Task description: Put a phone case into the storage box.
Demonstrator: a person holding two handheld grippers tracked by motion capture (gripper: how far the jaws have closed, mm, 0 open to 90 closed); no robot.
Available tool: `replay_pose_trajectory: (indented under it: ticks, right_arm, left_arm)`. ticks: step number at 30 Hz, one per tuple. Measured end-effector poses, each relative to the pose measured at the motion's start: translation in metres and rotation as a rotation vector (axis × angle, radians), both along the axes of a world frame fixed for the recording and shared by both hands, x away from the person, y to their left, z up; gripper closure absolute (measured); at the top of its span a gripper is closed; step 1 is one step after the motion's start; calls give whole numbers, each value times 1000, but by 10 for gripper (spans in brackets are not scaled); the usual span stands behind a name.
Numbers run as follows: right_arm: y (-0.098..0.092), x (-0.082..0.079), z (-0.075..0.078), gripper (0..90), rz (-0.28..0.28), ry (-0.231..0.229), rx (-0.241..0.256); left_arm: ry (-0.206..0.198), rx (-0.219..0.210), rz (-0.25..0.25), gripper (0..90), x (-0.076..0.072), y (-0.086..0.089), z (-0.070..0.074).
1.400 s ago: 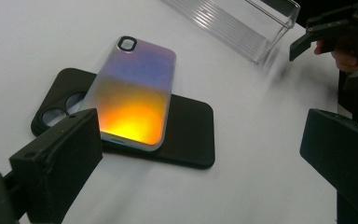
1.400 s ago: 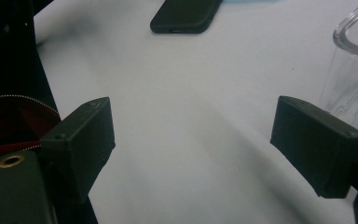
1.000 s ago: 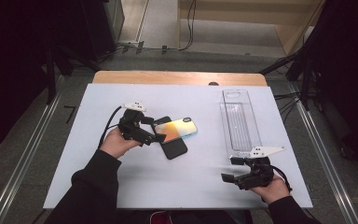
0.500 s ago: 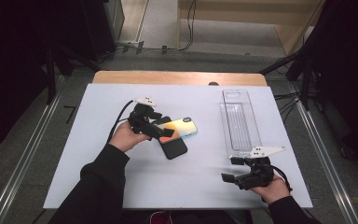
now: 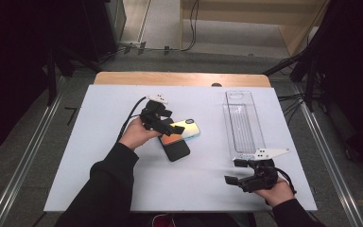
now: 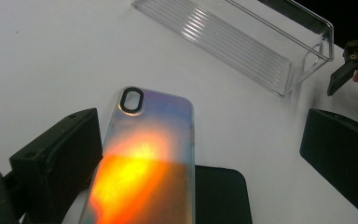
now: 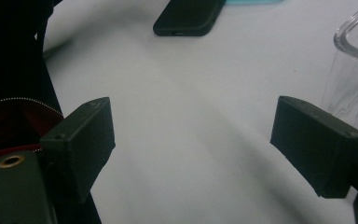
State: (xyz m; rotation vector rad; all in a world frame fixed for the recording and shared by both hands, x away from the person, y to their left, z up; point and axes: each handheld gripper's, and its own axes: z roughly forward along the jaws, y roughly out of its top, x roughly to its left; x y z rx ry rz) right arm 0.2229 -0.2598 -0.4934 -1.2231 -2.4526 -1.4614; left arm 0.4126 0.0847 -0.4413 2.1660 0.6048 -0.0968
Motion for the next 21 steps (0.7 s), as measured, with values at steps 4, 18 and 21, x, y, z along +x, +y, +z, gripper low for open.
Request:
replay_pose_trajectory:
  ticks: [4, 18, 21]
  right_arm:
    - [0, 0, 0, 117, 1, -2, 0]
    - [-1, -2, -1, 117, -4, 4, 1]
    - [-2, -2, -1, 117, -6, 2, 0]
  left_arm:
    - [-13, 2, -2, 0, 4, -6, -4]
    - [-26, -7, -10, 5, 17, -17, -20]
    - [-21, 2, -10, 5, 18, -16, -21]
